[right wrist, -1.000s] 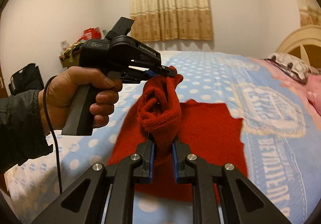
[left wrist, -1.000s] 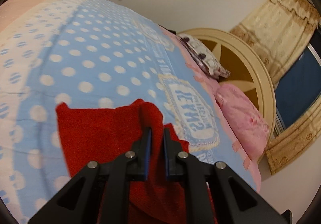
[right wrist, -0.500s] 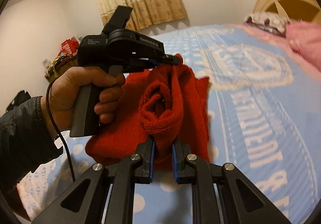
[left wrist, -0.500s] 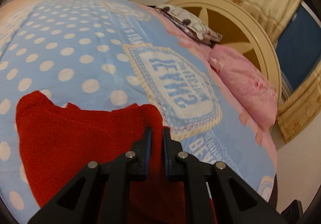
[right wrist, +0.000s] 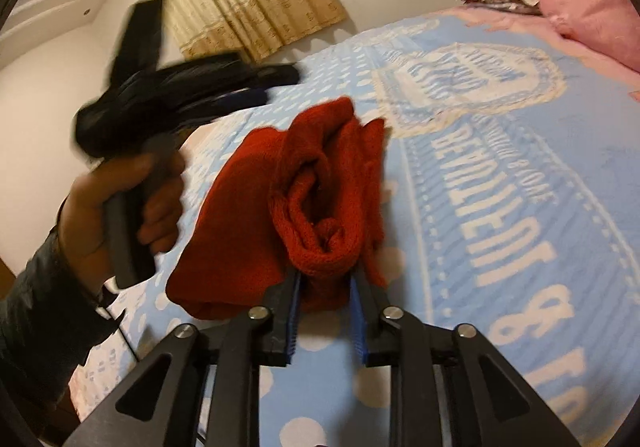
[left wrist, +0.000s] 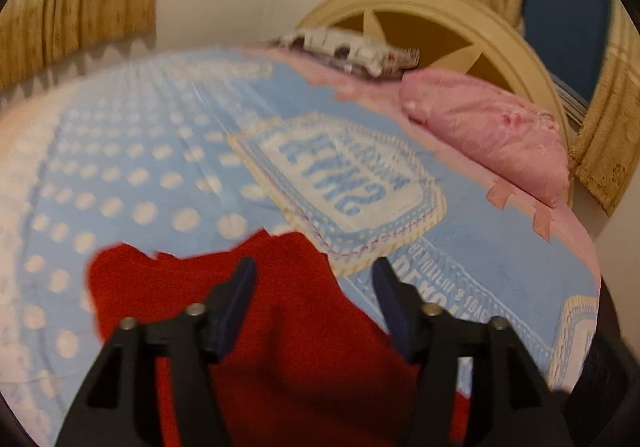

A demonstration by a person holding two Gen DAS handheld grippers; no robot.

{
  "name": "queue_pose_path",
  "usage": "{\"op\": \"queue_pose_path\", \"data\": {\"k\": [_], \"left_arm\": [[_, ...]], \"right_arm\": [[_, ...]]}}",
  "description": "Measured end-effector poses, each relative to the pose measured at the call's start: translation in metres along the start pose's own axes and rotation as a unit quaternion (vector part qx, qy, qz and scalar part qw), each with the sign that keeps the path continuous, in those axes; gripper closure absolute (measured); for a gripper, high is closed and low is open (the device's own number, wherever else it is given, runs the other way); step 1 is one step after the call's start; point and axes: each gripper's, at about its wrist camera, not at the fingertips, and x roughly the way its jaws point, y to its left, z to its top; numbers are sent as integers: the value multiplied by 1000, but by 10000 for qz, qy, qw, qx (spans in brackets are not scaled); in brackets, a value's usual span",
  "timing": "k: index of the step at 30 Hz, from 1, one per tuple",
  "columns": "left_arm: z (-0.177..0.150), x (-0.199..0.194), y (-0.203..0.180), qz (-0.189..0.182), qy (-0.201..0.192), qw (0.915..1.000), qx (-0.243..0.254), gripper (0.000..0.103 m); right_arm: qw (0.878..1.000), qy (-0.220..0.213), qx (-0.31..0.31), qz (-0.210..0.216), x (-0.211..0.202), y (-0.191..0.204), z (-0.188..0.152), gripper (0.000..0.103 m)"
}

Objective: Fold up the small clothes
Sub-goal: 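Open the left gripper, then open the right gripper to release the fold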

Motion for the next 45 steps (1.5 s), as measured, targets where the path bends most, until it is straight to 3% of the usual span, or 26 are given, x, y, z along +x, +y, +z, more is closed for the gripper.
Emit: {"op": "queue_pose_path", "data": {"k": [3,8,12,15,16,17,18,22,26,29,33,36,39,41,42,43,45], "left_arm": [[-18,-27,3,397,-157,9987,290,33],[-63,-53,9,750,-221,9960,432,31],[-95,-53,15,694,-79,9973,209,31],[-112,-49,21,585,-54,9983,-66,31],[-115,-49,23,555,-125,9983,-151,29],[-116,-50,25,527,-200,9981,-259,27],[-117,-51,27,483,-254,9979,-352,24],[-123,-51,37,393,-358,9965,-640,5],[-129,-51,46,75,-418,9950,-899,3],[-131,-46,44,75,-335,9955,-883,1],[-134,-43,47,-8,-226,9948,-997,0],[-136,-40,48,-69,-134,9945,-1041,0],[-137,-40,48,-44,-127,9942,-1070,0],[-137,-39,47,-24,-107,9943,-1059,0],[-137,-38,47,-28,-93,9943,-1059,0],[-138,-38,47,-32,-85,9943,-1062,0],[-138,-38,48,-39,-83,9941,-1079,0]], "right_arm": [[9987,-330,-156,-369,-16,5,5,52],[9966,-542,-575,-249,-20,24,43,50],[9989,-30,-445,150,22,27,89,50],[9971,672,-144,322,77,19,120,50],[9958,838,-52,367,90,16,124,53],[9938,1036,131,383,104,12,126,64],[9925,1137,257,377,114,8,128,95],[9966,821,103,-36,108,7,130,95],[9962,689,411,-332,105,-21,120,96],[9941,862,485,-449,116,-32,108,96],[9940,741,570,-574,110,-38,100,96],[9944,780,330,-638,109,-34,101,95],[9918,990,-97,-799,114,-20,112,90],[9855,1034,-550,-1231,113,-6,120,75],[9816,978,-779,-1445,111,0,124,60],[9775,891,-994,-1635,107,9,128,56],[9788,601,-1157,-1579,90,25,133,56]]}}
